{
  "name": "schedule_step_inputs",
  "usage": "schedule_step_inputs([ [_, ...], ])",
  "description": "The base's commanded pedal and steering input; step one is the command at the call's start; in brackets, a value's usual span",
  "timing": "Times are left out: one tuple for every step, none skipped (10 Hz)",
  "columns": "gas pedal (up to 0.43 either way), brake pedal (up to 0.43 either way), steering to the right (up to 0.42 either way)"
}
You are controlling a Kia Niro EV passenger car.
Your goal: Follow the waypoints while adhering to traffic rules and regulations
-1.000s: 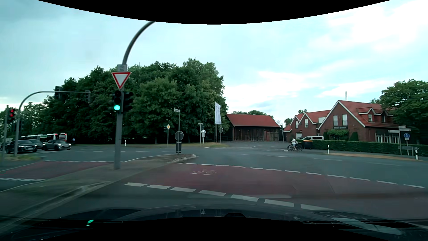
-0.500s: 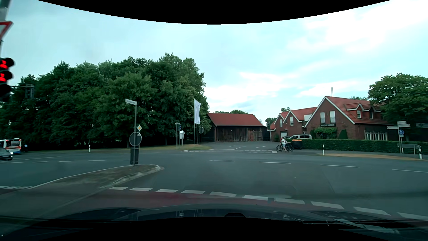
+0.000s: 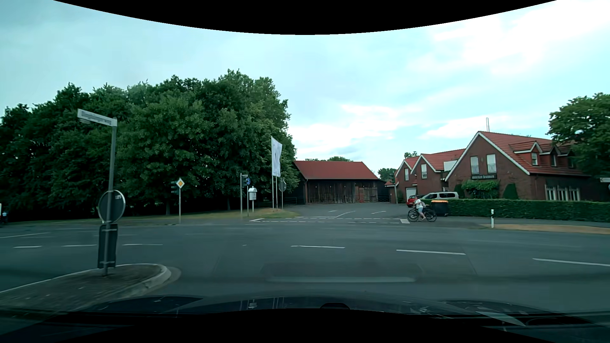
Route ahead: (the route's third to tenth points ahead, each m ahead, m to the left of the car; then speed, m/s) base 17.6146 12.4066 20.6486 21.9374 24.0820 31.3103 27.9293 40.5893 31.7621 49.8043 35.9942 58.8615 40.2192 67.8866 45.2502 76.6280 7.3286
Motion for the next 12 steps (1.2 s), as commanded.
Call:
schedule_step_inputs([
  [0.13,0.0,-0.13],
  [0.138,0.0,-0.159],
  [0.138,0.0,-0.178],
  [0.157,0.0,-0.19],
  [0.169,0.0,-0.195],
  [0.169,0.0,-0.196],
  [0.177,0.0,-0.2],
  [0.177,0.0,-0.209],
  [0.189,0.0,-0.217],
  [0.189,0.0,-0.225],
  [0.189,0.0,-0.228],
  [0.189,0.0,-0.226],
])
